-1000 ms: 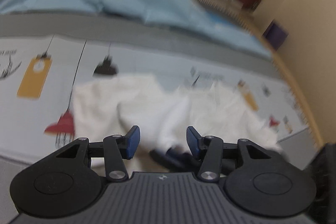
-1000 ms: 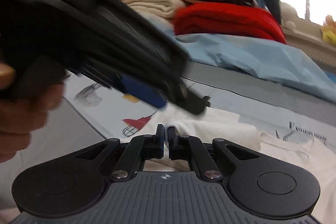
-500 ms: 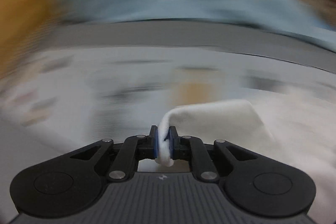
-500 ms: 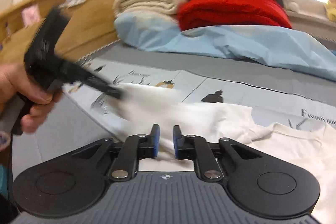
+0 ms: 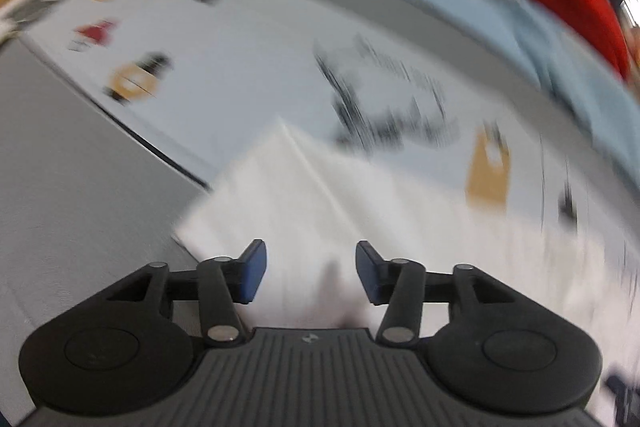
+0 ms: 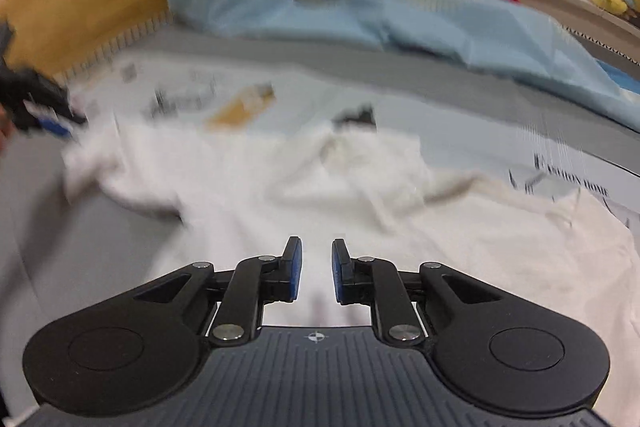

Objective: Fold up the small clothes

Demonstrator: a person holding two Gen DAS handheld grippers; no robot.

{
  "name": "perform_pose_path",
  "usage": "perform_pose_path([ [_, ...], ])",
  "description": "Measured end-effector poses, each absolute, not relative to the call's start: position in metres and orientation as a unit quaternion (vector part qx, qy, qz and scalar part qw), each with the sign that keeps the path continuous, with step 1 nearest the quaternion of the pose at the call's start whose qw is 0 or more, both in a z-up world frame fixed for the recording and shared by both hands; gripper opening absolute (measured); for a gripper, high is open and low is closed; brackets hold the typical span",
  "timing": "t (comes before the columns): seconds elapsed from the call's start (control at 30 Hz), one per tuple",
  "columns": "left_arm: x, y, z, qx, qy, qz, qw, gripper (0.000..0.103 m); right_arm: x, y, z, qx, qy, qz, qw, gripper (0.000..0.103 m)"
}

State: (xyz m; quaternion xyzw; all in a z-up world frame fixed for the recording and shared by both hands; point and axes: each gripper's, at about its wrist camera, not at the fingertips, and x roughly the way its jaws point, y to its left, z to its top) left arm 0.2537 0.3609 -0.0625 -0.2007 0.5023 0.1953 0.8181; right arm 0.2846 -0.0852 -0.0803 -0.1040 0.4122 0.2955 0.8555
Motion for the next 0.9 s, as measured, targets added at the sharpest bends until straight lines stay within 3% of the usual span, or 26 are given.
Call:
perform_pose_path([
  [0.13, 0.248, 0.334, -0.101, -0.118, 0.572, 0.121, 0.803, 0.054, 0.287, -0.075, -0.104, -0.146, 0.463, 0.283, 0.827, 0.017],
  [0.2, 0.242, 0.322, -0.110, -0.055, 0.583, 0.105, 0.804, 0.039, 0.286, -0.072, -0.112, -0.160, 0.480, 0.277, 0.817, 0.017],
  [0.23, 0.239, 0.320, -0.109, -0.028, 0.582, 0.106, 0.806, 0.014, 0.285, -0.071, -0.116, -0.164, 0.486, 0.275, 0.813, 0.017],
  [0.27, 0.237, 0.323, -0.105, -0.028, 0.581, 0.108, 0.806, 0.004, 0.285, -0.071, -0.117, -0.165, 0.487, 0.273, 0.813, 0.017],
  [0.33, 0.231, 0.344, -0.085, -0.058, 0.548, 0.135, 0.823, 0.004, 0.283, -0.070, -0.116, -0.165, 0.488, 0.271, 0.813, 0.017],
  [0.4, 0.217, 0.377, -0.052, -0.057, 0.454, 0.286, 0.842, 0.005, 0.283, -0.069, -0.116, -0.165, 0.490, 0.269, 0.813, 0.017],
  [0.47, 0.195, 0.406, -0.025, -0.021, 0.372, 0.442, 0.816, 0.013, 0.283, -0.069, -0.114, -0.167, 0.491, 0.267, 0.812, 0.017],
  [0.57, 0.173, 0.423, -0.018, -0.101, 0.348, 0.423, 0.830, 0.014, 0.281, -0.068, -0.113, -0.169, 0.493, 0.265, 0.811, 0.017],
  [0.7, 0.183, 0.400, -0.032, -0.105, 0.380, 0.332, 0.857, 0.014, 0.281, -0.068, -0.111, -0.176, 0.492, 0.259, 0.812, 0.017],
  [0.77, 0.190, 0.390, -0.043, -0.124, 0.398, 0.283, 0.864, 0.021, 0.280, -0.070, -0.107, -0.172, 0.491, 0.253, 0.816, 0.017],
  [0.9, 0.209, 0.376, -0.092, -0.137, 0.480, 0.255, 0.828, 0.024, 0.278, -0.080, -0.092, -0.160, 0.477, 0.240, 0.830, 0.017],
])
